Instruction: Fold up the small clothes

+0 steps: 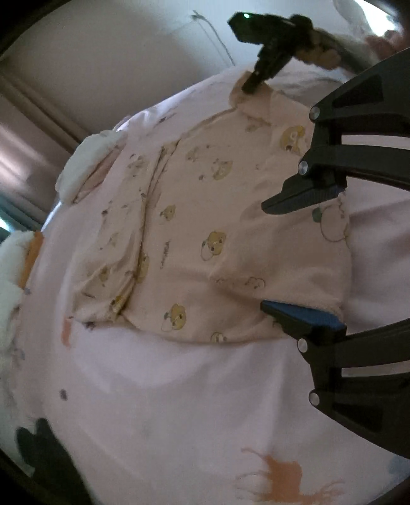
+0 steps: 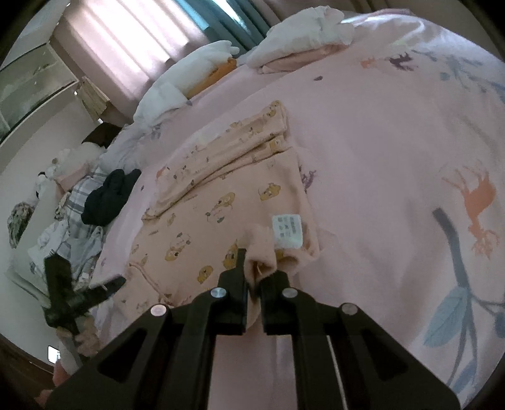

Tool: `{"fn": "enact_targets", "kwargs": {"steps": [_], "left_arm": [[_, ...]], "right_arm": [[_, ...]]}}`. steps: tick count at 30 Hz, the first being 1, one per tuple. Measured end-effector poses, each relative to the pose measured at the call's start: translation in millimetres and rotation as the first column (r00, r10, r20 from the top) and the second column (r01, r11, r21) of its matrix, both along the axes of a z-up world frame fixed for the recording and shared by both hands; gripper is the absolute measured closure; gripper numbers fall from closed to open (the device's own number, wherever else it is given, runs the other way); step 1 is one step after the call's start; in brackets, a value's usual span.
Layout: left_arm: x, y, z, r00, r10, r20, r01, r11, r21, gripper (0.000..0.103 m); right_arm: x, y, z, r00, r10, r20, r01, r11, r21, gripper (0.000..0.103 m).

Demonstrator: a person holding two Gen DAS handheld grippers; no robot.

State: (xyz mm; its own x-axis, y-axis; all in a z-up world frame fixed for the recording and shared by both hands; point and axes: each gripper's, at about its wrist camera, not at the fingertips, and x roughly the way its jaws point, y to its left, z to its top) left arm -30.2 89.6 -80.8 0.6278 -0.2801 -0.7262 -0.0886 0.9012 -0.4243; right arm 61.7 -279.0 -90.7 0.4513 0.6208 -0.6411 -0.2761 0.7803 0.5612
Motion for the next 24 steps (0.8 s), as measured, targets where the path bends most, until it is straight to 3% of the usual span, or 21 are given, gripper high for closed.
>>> {"fn": "enact_targets", "kwargs": {"steps": [1, 2, 4, 8, 13, 18, 22, 24], "left_arm": [[-2, 0, 0, 1.0, -0.004, 0.004, 0.004, 1.0, -0.015, 0.056], [-3, 2, -1, 1.0, -0.004, 0.004, 0.004, 0.999, -0.049, 0.067], [-5, 10, -4, 1.0, -0.005, 0.002, 0.005, 0.989, -0.151, 0.077], [-4, 9, -4, 1.0, 0.024, 0.0, -0.024, 0.991, -0.134, 0.096], [-1, 22, 8, 0.993, 0.097, 0.063, -0.079, 0.966, -0.245, 0.099], [11, 25, 26, 0.988, 0.11, 0.108, -0.083, 0.969, -0.233, 0.099], [15, 29, 33, 0.984, 0.123, 0.129, -0.087, 0.963, -0.254, 0.099], [19, 29, 33, 0.986, 0.112, 0.125, -0.082, 0.971, -0.223, 0.099]], "right_arm": [[0, 1, -2, 1.0, 0.0, -0.004, 0.0, 1.0, 0.0, 0.094], [-1, 2, -3, 1.0, 0.002, -0.007, -0.002, 1.0, -0.002, 0.094], [-2, 5, -5, 1.0, 0.007, -0.005, -0.007, 1.0, -0.012, 0.094], [-2, 9, -3, 1.0, 0.007, 0.007, -0.007, 1.0, -0.001, 0.097], [6, 6, 6, 1.0, -0.017, 0.008, 0.016, 0.994, 0.106, 0.098], [23, 6, 17, 0.999, -0.042, 0.012, 0.04, 0.987, 0.155, 0.098], [25, 15, 30, 0.999, -0.022, 0.049, 0.016, 0.992, 0.127, 0.098], [28, 19, 34, 0.999, -0.01, 0.05, 0.003, 0.99, 0.139, 0.098]]}}
